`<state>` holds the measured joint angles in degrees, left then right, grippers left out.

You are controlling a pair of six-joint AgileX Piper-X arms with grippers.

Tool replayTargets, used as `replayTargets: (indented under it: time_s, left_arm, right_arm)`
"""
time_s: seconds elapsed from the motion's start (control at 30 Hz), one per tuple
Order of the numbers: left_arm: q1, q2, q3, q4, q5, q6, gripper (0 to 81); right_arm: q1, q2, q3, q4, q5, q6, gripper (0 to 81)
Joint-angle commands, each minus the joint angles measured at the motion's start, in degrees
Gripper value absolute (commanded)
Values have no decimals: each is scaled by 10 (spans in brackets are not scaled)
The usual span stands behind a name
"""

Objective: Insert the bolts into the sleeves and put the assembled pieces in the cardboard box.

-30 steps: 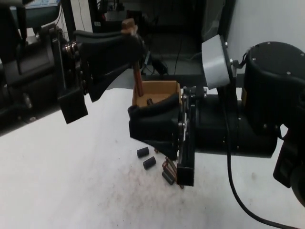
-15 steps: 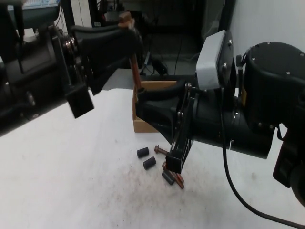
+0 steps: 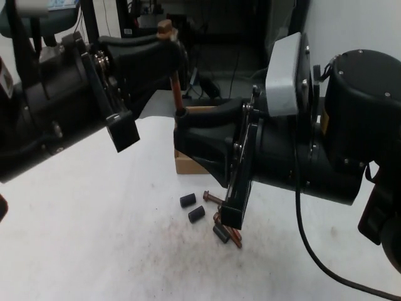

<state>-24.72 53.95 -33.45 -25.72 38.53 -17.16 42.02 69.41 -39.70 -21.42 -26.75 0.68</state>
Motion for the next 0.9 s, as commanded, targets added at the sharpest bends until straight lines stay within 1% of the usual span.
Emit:
replayTargets:
  time_s: [0.0,0.2,0.3,0.43,0.6,0.8,0.87]
  left_arm:
    - [0,-2,-2,-7,13,0,1]
    - [0,-2,-2,-7,16,0,1]
    - [0,-2,-2,-7,33,-2,1]
    - [0,-2,-1,-7,52,-30,1]
    - [0,-2,5,1,52,-26,1]
    - [0,-2,5,119,52,24,2]
    - [0,-2,5,152,55,33,26]
  right_arm:
    - [1,-7,-4,-18,-2,-3,8]
    - [1,-7,-4,-19,0,-3,8]
    - [1,-7,-4,-19,3,-3,8]
    - [0,-7,-4,-19,16,-3,8]
    - [0,-7,-4,-20,16,-3,8]
    - [0,-7,-5,-20,16,-3,8]
    - [0,-7,-5,-20,16,-3,8]
